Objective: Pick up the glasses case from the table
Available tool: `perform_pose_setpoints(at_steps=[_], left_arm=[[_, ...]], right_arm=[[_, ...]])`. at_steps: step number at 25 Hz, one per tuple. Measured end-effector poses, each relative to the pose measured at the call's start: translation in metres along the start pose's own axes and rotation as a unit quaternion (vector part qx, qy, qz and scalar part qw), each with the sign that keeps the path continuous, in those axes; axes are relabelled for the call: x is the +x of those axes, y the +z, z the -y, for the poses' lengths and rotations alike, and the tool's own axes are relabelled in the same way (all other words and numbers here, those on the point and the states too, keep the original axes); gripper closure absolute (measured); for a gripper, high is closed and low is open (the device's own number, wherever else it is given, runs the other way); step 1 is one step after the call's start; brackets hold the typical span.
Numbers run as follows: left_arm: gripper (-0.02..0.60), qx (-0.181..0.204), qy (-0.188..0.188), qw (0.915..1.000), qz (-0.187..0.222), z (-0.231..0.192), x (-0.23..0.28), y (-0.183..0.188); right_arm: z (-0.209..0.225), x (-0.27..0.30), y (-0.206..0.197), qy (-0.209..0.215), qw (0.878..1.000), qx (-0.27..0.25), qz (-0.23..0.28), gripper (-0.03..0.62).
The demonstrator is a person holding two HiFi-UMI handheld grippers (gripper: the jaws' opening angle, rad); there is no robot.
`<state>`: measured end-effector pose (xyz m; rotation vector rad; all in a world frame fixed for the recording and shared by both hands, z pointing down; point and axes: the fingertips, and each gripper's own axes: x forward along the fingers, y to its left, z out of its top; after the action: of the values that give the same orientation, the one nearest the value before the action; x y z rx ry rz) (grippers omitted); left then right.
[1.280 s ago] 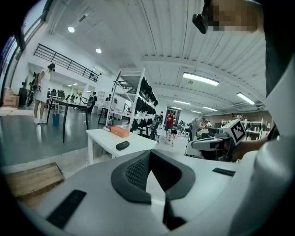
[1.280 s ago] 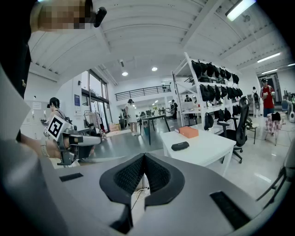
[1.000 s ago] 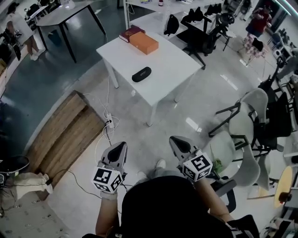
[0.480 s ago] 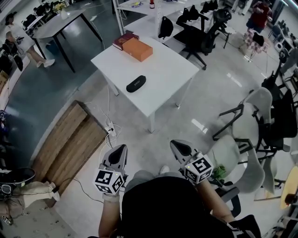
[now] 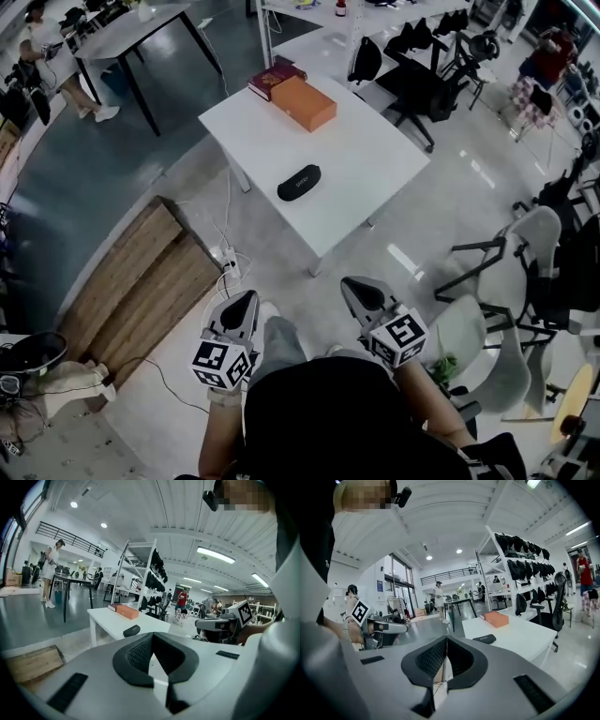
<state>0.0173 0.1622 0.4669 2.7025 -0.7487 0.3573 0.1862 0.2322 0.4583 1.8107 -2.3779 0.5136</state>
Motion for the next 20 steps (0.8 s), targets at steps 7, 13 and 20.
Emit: perform_pose_setpoints(at_steps=[7,13,20], left_arm=[[0.565,-0.008,-0.016,0.9998,-0.007,-0.102,0.031,0.031],[0.565,-0.018,-0.014,0.9996,-0.017,-0.179,0.032,0.041],[0.565,-0.030,0.013,0.9991,-0.027,-0.230,0.031,0.042]], right_arm=[[0.012,0.105,0.032,-0.029,0.999,0.023,-0.011,0.565],[0.006,0.184,0.040,-0.029,0.999,0.021,-0.033,0.565],[0.004,0.245,0.037,-0.001,0.997,0.013,-0.071,0.563]])
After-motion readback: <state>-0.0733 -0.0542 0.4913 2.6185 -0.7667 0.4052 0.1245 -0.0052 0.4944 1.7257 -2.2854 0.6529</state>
